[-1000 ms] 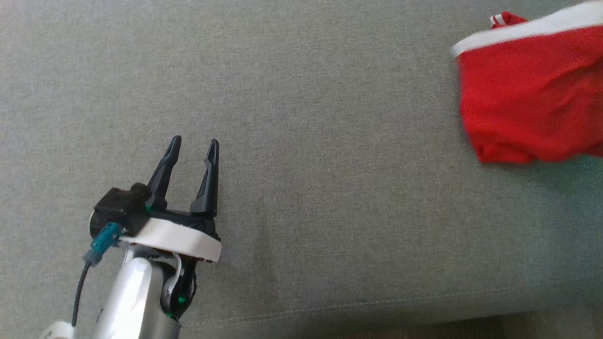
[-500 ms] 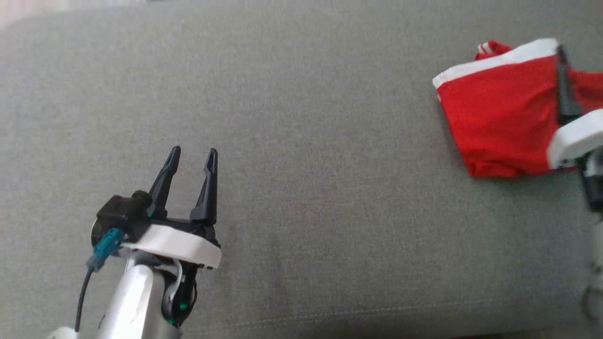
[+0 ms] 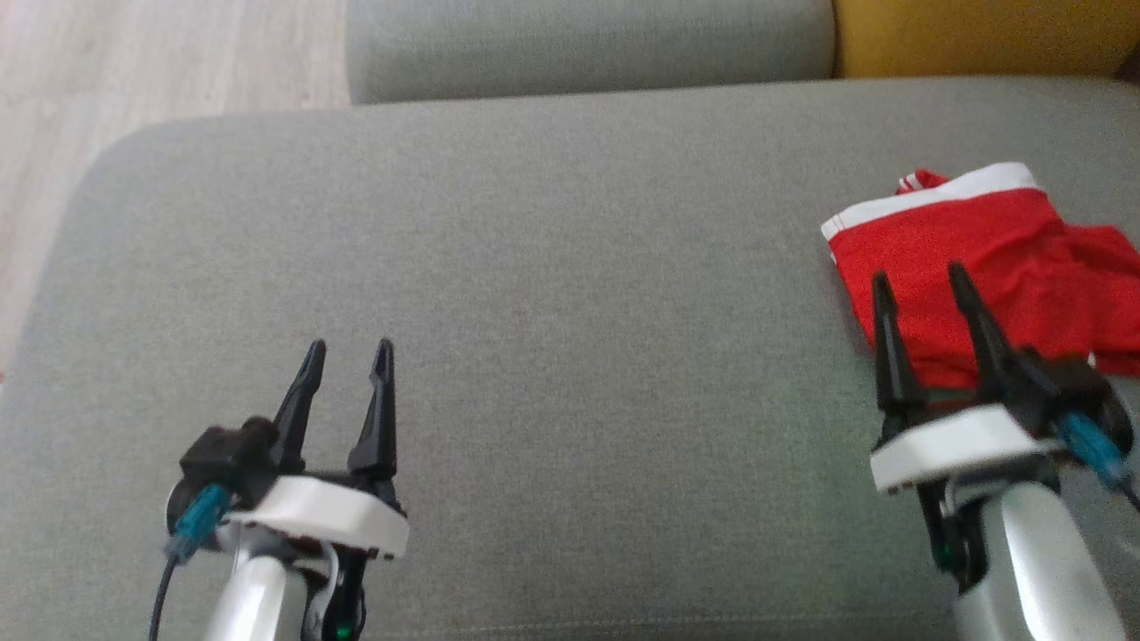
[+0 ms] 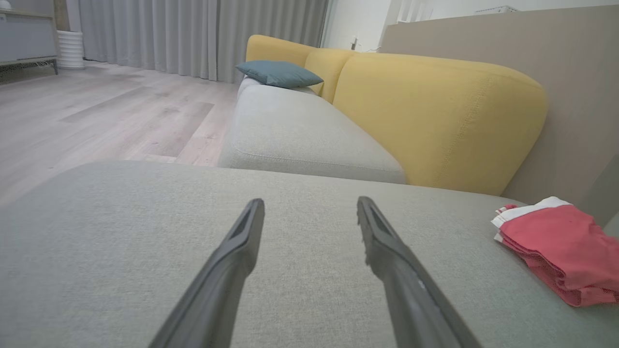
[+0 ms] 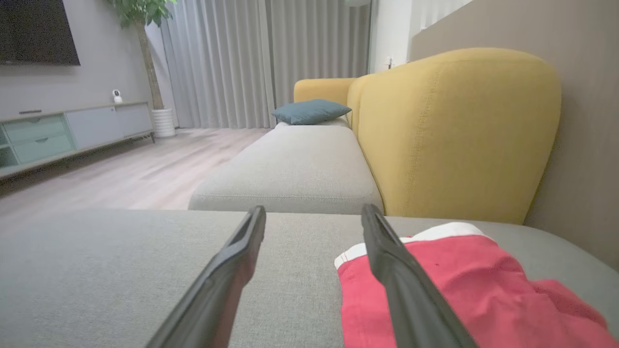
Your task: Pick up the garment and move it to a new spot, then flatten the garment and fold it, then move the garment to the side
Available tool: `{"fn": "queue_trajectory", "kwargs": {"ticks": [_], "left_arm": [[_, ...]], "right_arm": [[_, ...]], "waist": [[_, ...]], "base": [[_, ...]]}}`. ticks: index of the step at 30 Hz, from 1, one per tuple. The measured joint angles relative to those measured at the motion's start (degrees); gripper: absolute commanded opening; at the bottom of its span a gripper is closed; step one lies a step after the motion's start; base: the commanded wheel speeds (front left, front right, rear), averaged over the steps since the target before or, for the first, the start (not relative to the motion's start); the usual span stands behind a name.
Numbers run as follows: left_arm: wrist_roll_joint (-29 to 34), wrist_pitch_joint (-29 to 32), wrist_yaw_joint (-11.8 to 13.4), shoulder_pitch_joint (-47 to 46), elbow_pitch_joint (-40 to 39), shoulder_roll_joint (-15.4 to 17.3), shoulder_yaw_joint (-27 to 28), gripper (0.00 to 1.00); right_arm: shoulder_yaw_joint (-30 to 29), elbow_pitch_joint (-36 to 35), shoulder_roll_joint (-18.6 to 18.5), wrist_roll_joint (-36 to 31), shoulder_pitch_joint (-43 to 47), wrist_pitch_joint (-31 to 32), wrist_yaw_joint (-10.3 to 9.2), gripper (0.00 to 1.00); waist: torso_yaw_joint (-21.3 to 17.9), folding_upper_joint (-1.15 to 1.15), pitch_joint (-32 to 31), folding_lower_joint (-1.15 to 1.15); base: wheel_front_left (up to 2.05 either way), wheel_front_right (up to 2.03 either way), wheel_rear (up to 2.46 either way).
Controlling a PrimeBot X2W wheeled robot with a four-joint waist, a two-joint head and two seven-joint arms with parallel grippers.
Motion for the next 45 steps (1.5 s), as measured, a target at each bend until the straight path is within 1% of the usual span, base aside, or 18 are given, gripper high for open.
{"fn": "queue_trajectory", "kwargs": {"ticks": [2,5,9,16,19,21,28,33,40,42,43,45], "left_arm": [[-0.01,0.0,0.3,1.21,-0.08,0.02,0.43,1.0],[0.01,0.0,0.93,2.84,-0.09,0.01,0.79,1.0],[0.0,0.0,1.04,5.66,-0.19,0.07,1.07,1.0],[0.0,0.0,1.46,6.8,-1.25,0.07,0.69,1.0],[0.2,0.0,2.01,6.86,-2.14,0.07,0.68,1.0],[2.04,0.0,2.55,6.87,-2.74,0.08,0.67,1.0],[1.52,0.0,2.79,6.87,-3.16,0.08,0.83,1.0],[-1.13,0.0,0.52,6.95,-3.76,0.08,1.04,1.0],[-2.2,0.0,-0.51,7.18,-5.86,0.08,2.76,1.0],[-3.42,0.0,-0.54,7.26,-6.12,0.08,3.0,1.0],[-3.81,0.0,-0.53,7.32,-6.12,0.08,3.01,0.0],[-3.85,0.19,-0.54,7.58,-4.39,-0.05,2.83,0.0]], "right_arm": [[0.56,1.03,0.05,4.95,2.04,-2.25,0.0,1.0],[1.76,2.07,0.16,6.86,4.24,-3.88,0.0,1.0],[3.32,3.96,0.31,9.66,7.96,-5.5,0.0,1.0],[4.43,4.04,0.33,9.47,10.08,-6.37,0.0,1.0],[3.75,2.93,0.33,9.48,10.28,-6.37,0.0,1.0],[3.1,2.09,0.33,9.54,10.28,-6.37,0.0,1.0],[2.91,1.38,0.33,9.55,10.28,-6.38,0.0,1.0],[3.03,0.93,0.33,9.55,10.28,-6.38,0.0,1.0],[3.3,-0.09,0.33,9.56,10.29,-6.38,0.0,1.0],[3.3,-0.16,0.33,9.56,10.29,-6.38,0.0,1.0],[3.3,-0.18,0.33,9.56,10.29,-6.38,0.0,0.0],[3.32,1.42,0.37,9.55,10.45,-6.28,-0.01,0.0]], "waist": [[0.34,0.0,-1.24,0.0],[0.68,0.0,-2.29,0.0],[1.06,0.0,-3.28,0.0],[1.07,0.0,-3.1,0.0],[0.95,0.0,-2.87,0.0],[0.89,0.0,-2.71,0.0],[0.89,0.0,-2.51,0.0],[0.82,0.0,-2.51,0.0],[0.53,0.0,-2.52,0.0],[0.44,0.0,-2.48,0.0],[0.4,0.0,-2.48,0.0],[0.38,0.0,-2.47,0.0]], "base": [[0.0,0.0,0.0],[0.0,0.0,0.0],[0.0,0.0,0.0],[0.0,0.0,0.0],[0.0,0.0,0.0],[0.0,0.0,0.0],[0.0,0.0,0.0],[0.0,0.0,0.0],[0.0,0.0,0.0],[0.0,0.0,0.0],[0.0,0.0,0.0],[0.0,0.0,0.0]]}}
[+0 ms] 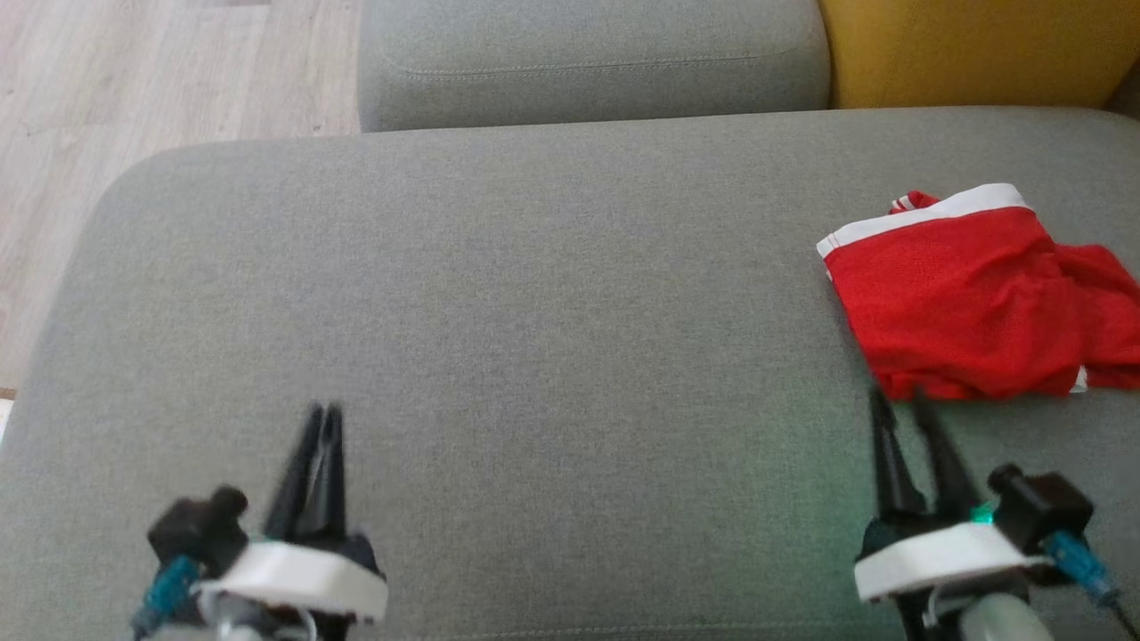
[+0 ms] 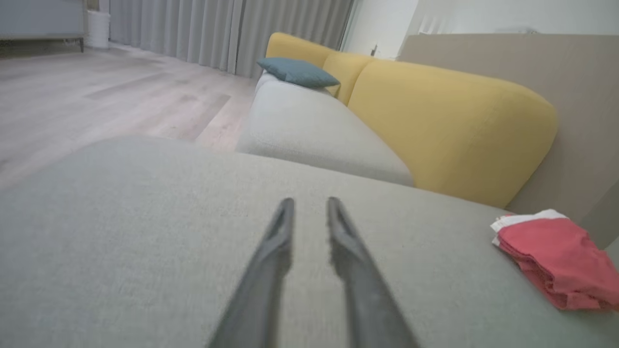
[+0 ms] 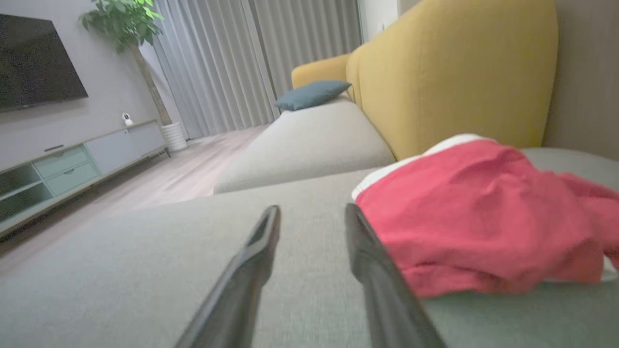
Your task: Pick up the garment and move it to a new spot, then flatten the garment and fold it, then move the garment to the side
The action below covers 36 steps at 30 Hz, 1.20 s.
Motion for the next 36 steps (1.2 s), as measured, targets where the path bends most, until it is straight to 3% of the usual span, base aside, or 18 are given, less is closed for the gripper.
{"fn": "queue_trajectory", "kwargs": {"ticks": [5,36], "left_arm": [[-0.9,0.3,-0.01,3.05,3.74,-0.11,-0.04,0.0],[-19.19,5.02,-0.59,1.38,4.72,-0.1,1.99,0.0]], "right_arm": [[0.02,3.46,0.04,0.78,2.37,0.1,0.0,0.0],[-1.29,3.41,-0.05,21.39,1.88,4.13,0.0,0.0]], "waist": [[-0.04,0.0,0.01,0.0],[-0.34,0.0,0.03,0.0]], "base": [[0.0,0.0,0.0],[0.0,0.0,0.0]]}}
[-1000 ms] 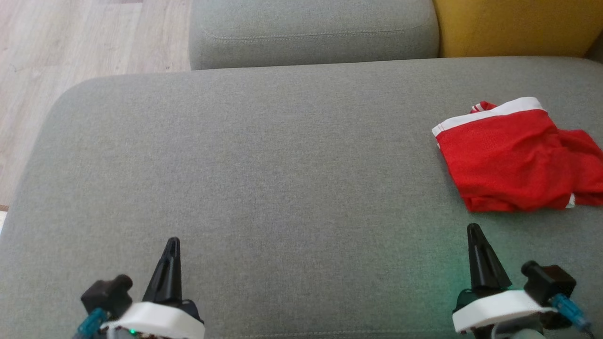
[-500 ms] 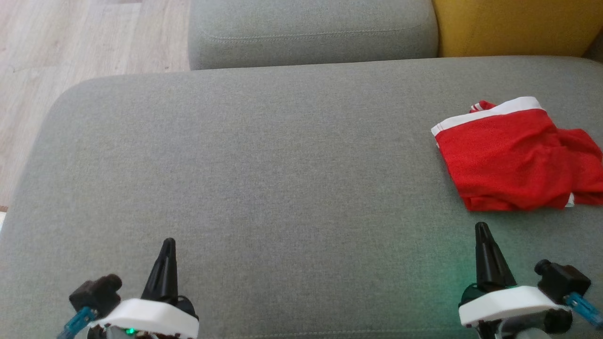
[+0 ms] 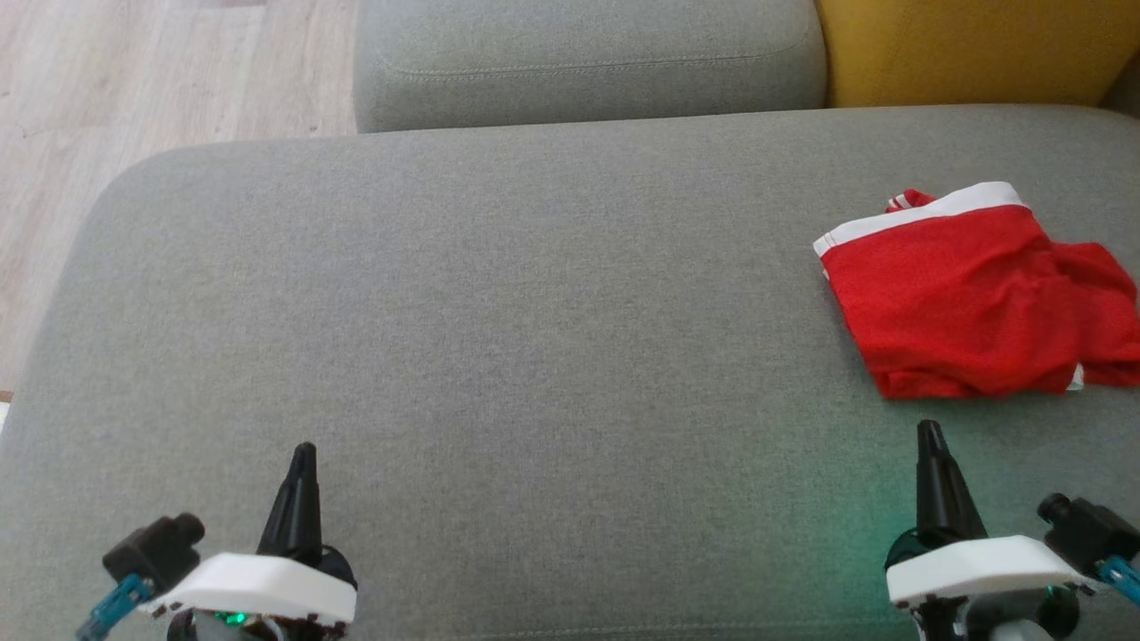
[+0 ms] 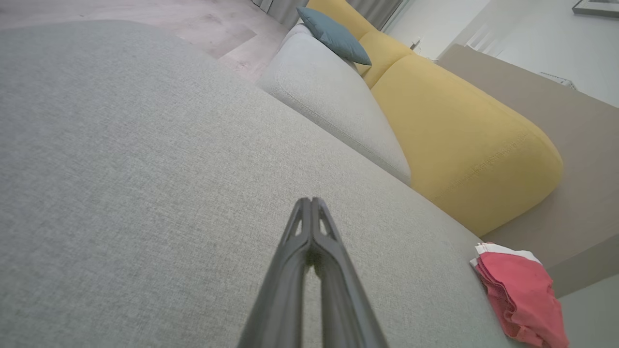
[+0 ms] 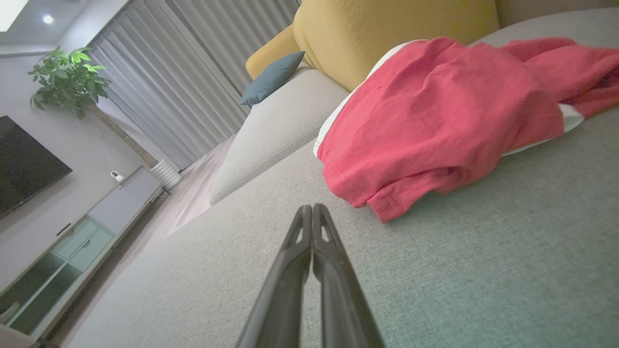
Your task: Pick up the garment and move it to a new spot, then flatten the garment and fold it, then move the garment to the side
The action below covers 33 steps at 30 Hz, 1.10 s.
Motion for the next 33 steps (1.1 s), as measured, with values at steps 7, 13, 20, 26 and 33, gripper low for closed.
{"fn": "queue_trajectory", "kwargs": {"ticks": [7,13,20,26,33], "left_arm": [[-4.16,1.03,-0.03,-0.16,0.25,0.01,0.36,0.0],[-7.65,2.1,-0.45,-1.26,0.36,0.02,1.4,0.0],[-11.7,3.28,-0.54,-1.27,0.53,0.03,1.89,0.0],[-15.22,4.05,-0.98,-1.62,0.65,0.03,2.13,0.0],[-19.36,5.48,-1.01,-2.51,0.86,0.04,3.32,0.0]], "right_arm": [[-0.55,-0.02,-0.05,4.5,-0.26,1.1,0.0,0.0],[-0.83,-0.1,-0.09,8.38,-1.37,1.99,0.0,0.0],[-1.29,-0.1,-0.11,12.87,-1.36,3.01,0.0,0.0],[-1.88,-0.1,-0.13,16.66,-1.37,3.99,0.0,0.0],[-2.47,-0.15,-0.18,21.18,-2.38,5.06,0.0,0.0]], "waist": [[-0.07,0.0,0.01,0.0],[-0.13,0.0,0.01,0.0],[-0.2,0.0,0.02,0.0],[-0.26,0.0,0.02,0.0],[-0.32,0.0,0.03,0.0]], "base": [[0.0,0.0,0.0],[0.0,0.0,0.0],[0.0,0.0,0.0],[0.0,0.0,0.0],[0.0,0.0,0.0]]}}
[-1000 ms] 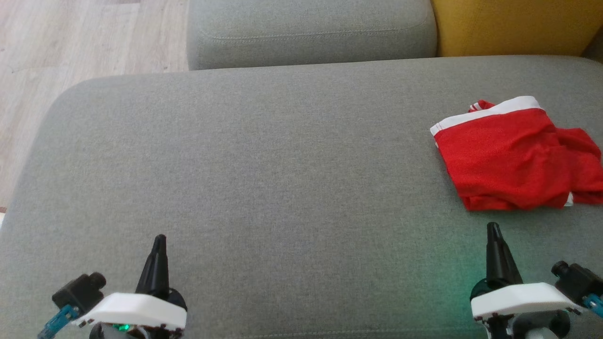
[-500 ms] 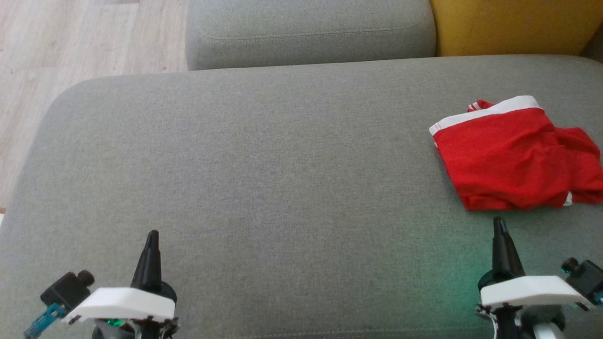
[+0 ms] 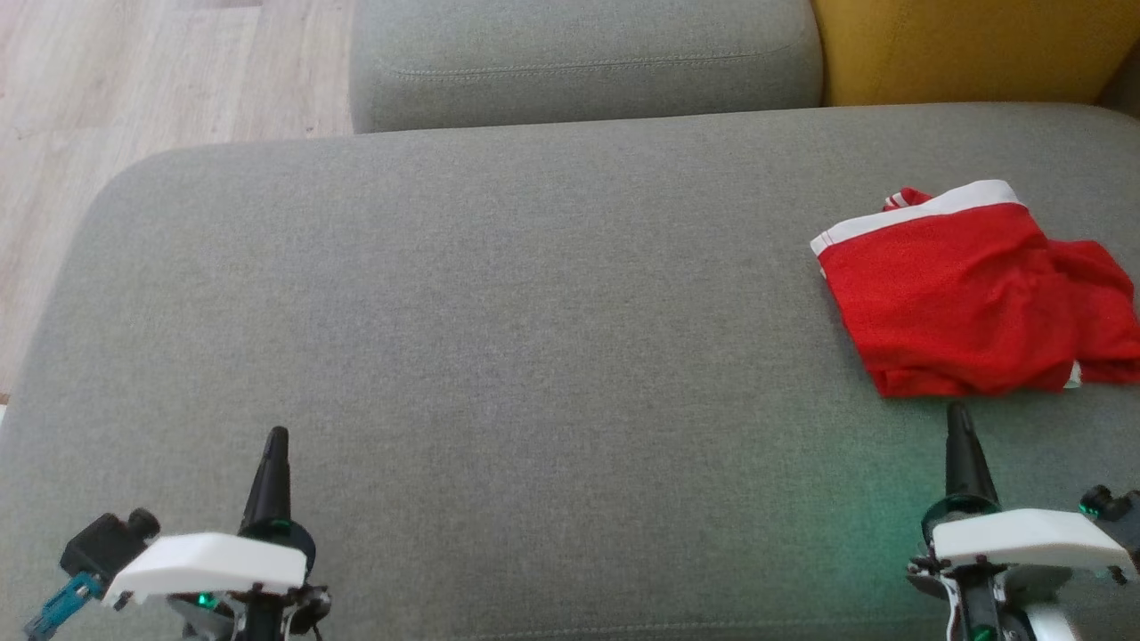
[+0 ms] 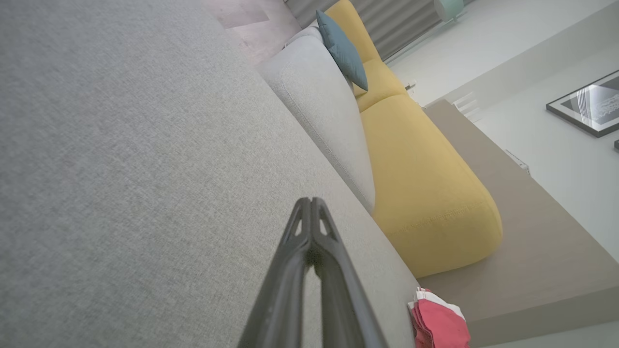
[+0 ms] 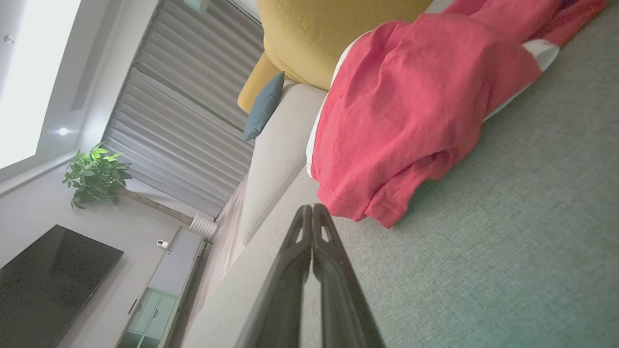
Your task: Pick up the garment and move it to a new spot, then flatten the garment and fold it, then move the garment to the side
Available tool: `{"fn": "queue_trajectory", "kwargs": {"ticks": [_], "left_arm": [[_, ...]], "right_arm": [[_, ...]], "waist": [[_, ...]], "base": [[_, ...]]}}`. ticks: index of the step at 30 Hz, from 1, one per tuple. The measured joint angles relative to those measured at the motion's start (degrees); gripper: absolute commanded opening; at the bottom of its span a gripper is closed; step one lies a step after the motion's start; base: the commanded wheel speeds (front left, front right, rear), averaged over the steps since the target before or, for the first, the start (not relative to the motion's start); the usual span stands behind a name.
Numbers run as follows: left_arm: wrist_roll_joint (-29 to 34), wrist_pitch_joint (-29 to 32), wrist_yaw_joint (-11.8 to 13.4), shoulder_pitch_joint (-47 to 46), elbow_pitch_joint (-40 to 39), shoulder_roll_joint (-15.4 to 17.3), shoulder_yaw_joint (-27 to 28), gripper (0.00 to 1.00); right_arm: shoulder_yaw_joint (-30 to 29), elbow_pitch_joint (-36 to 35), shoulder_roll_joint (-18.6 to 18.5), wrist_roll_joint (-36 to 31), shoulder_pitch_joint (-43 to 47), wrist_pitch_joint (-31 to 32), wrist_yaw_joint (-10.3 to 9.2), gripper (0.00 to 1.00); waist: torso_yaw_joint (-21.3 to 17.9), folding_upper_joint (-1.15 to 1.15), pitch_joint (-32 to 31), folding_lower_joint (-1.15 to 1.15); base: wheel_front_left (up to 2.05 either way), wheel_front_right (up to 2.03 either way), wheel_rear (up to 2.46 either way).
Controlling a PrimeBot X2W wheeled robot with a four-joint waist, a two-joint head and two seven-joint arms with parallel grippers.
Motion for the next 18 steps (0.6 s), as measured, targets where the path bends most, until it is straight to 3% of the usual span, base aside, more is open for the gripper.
{"fn": "queue_trajectory", "kwargs": {"ticks": [18], "left_arm": [[-9.95,2.6,-0.54,-1.02,0.8,0.0,1.18,0.0]], "right_arm": [[-1.56,-0.15,-0.07,10.72,-0.63,2.53,0.0,0.0]], "waist": [[-0.17,0.0,0.01,0.0]], "base": [[0.0,0.0,0.0]]}}
